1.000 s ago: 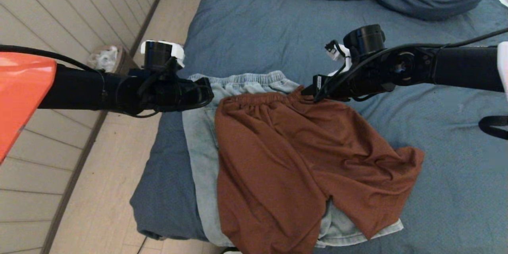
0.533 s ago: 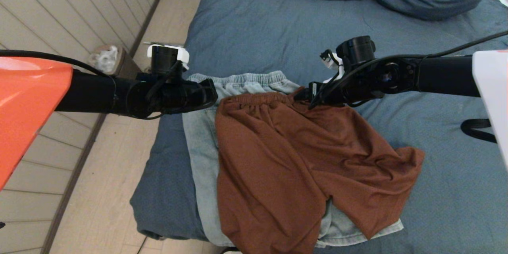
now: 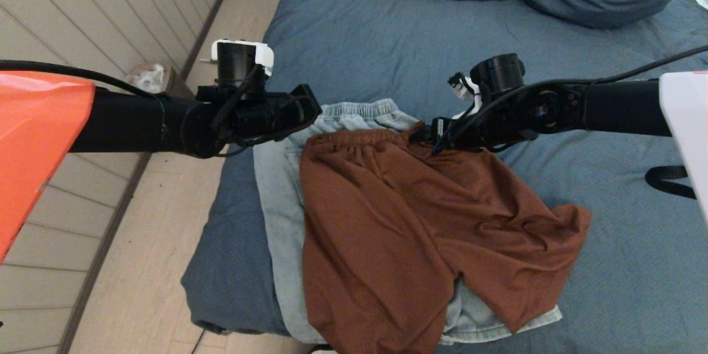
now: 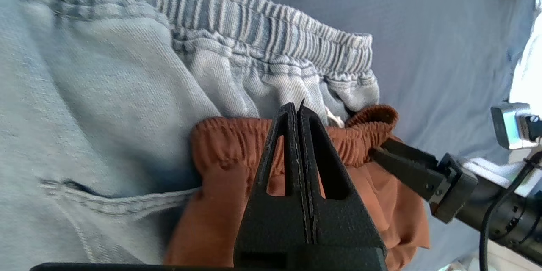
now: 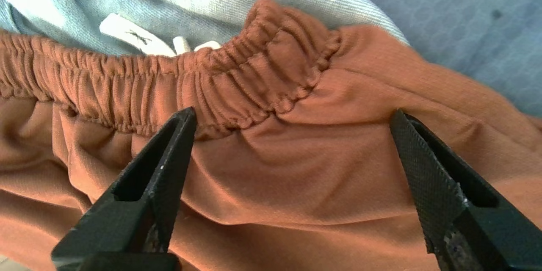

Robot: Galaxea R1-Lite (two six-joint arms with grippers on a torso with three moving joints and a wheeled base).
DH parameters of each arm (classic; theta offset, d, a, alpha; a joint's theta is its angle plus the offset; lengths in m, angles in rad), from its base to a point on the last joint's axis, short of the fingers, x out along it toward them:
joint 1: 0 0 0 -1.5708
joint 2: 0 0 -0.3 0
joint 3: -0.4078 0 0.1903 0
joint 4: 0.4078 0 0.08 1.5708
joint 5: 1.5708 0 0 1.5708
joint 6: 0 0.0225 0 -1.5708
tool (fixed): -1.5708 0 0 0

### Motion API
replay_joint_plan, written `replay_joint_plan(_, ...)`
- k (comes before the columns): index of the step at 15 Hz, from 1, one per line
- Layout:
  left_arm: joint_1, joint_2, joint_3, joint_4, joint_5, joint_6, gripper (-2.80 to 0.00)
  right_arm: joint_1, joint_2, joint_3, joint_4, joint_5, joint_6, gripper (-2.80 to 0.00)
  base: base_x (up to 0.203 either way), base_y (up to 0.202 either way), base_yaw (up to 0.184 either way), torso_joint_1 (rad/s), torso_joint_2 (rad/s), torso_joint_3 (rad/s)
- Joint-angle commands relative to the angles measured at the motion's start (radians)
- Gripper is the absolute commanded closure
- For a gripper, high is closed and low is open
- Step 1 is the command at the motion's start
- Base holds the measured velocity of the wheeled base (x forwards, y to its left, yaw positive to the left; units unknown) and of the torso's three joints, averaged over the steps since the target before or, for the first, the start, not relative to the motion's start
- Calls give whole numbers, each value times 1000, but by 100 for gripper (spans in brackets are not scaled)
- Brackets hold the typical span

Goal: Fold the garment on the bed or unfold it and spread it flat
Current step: Fold the brown shorts

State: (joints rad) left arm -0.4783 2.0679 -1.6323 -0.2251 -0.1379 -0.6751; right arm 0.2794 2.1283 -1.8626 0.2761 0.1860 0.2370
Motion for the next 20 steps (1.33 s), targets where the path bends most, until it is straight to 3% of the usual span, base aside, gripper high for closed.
replay_joint_plan(1,-22,47,-4,-3,-2,-4,0,0,-8,16,-6,1,1,-280,0,0,0,0,0,0)
replay_joint_plan(8,-34,100,-13,-23,-5,-6,0,-17,-20,68,-40,2,2,-280,0,0,0,0,0,0)
replay_joint_plan(9,-36,98,-9,-20,-5,-6,-280,-17,-19,68,-40,3,2,-280,0,0,0,0,0,0)
replay_joint_plan(14,-36,56,4,-26,5,5,-280,-19,-21,72,-40,1,-2,-280,0,0,0,0,0,0)
replay_joint_plan(17,-29,37,32,-31,11,65,-280,-17,-19,72,-40,4,-2,-280,0,0,0,0,0,0)
replay_joint_plan(20,-15,17,33,-31,17,70,-280,-19,-18,71,-40,1,-4,-280,0,0,0,0,0,0)
